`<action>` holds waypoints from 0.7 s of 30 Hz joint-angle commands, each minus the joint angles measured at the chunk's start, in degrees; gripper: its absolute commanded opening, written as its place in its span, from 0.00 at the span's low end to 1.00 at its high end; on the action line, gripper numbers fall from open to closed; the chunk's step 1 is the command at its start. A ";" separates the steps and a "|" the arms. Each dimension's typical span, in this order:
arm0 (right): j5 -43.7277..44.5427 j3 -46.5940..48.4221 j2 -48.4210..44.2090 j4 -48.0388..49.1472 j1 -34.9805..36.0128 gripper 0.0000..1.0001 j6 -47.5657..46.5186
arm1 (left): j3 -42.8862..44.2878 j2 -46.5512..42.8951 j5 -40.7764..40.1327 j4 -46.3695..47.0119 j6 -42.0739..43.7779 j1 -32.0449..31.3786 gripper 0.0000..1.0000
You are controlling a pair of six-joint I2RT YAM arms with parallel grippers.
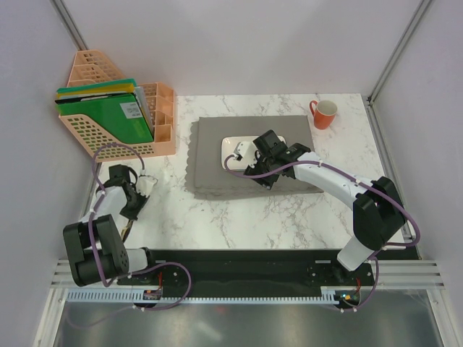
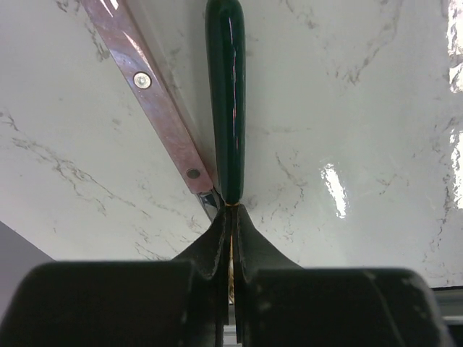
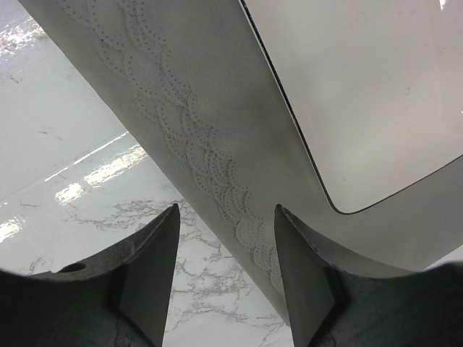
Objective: Set the dinner table for one person
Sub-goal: Move the spoon at the center of the board.
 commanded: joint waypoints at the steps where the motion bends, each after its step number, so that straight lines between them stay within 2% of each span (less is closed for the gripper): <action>1: -0.28 -0.11 -0.70 0.67 0.17 0.62 -0.32 | 1.14 2.68 2.53 2.72 -1.50 -0.45 0.02; 7: -0.20 -0.11 -0.52 0.67 0.17 0.61 -0.41 | 5.62 10.14 2.53 2.80 -3.60 -5.54 0.02; 15: 1.30 -0.90 -1.31 0.58 0.17 0.61 -0.85 | 12.64 19.38 2.44 2.72 -8.26 -17.39 0.02; 21: 1.21 -1.61 -1.23 0.50 0.26 0.60 -0.94 | 17.84 26.41 3.76 2.54 -10.81 -22.51 0.02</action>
